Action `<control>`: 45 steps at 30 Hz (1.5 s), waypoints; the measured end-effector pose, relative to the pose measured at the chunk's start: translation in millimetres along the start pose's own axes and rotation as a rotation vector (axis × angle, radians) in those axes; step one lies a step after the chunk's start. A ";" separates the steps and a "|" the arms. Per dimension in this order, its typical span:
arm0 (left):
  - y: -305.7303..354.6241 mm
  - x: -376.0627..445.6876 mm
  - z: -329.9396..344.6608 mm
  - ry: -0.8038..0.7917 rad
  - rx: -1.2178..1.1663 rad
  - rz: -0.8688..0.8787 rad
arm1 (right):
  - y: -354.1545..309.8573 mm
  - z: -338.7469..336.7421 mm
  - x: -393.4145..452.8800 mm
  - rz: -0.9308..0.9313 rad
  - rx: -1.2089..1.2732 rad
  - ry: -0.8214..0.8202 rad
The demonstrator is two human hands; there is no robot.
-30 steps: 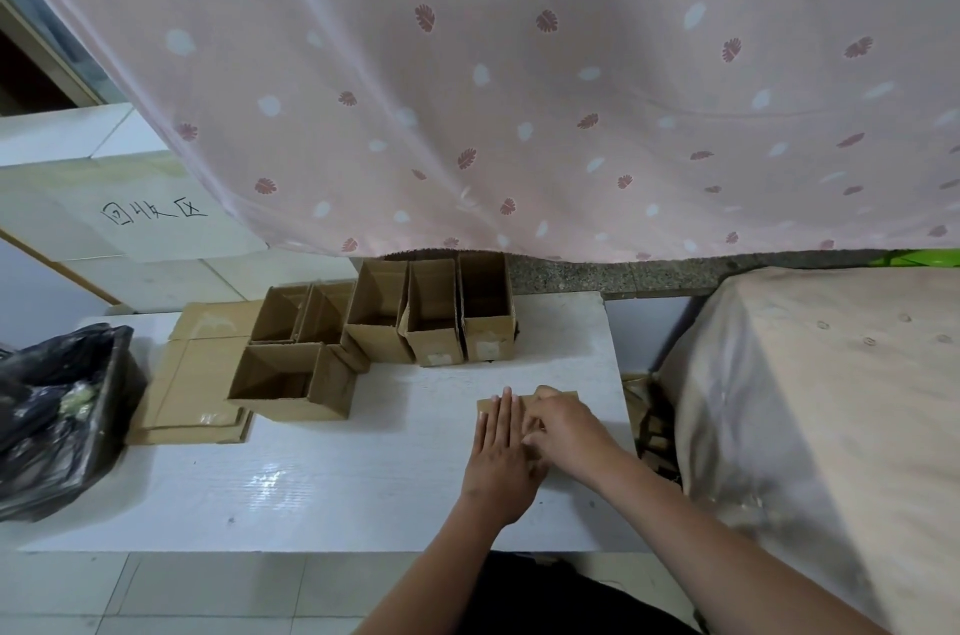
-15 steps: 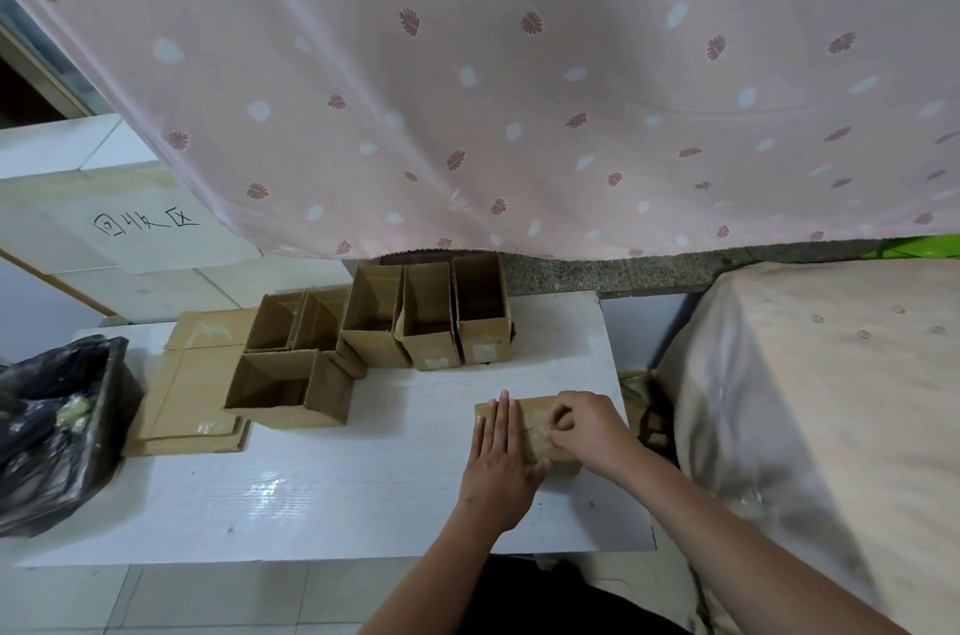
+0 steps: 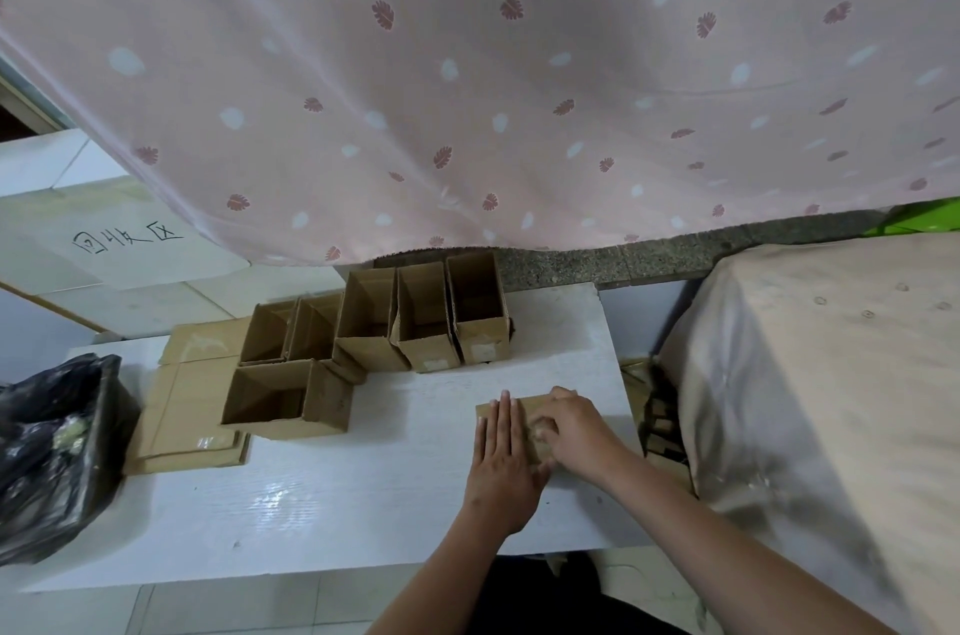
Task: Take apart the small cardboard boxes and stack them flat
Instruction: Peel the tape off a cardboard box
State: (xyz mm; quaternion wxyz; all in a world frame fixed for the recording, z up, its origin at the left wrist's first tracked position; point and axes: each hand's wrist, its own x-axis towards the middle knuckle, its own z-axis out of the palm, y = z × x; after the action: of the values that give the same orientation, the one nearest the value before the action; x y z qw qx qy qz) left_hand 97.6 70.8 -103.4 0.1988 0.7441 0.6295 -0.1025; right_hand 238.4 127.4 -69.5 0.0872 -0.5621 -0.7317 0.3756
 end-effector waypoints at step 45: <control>-5.2 -1.1 6.4 0.043 -0.016 -0.018 | 32.6 -45.3 -43.3 0.056 -0.041 0.290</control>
State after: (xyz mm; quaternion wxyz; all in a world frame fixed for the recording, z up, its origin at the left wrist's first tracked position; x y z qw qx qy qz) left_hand 92.9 67.8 -109.5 0.1902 0.7389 0.6410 -0.0833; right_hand 303.3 112.2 -46.0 0.1698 -0.6323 -0.7030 0.2778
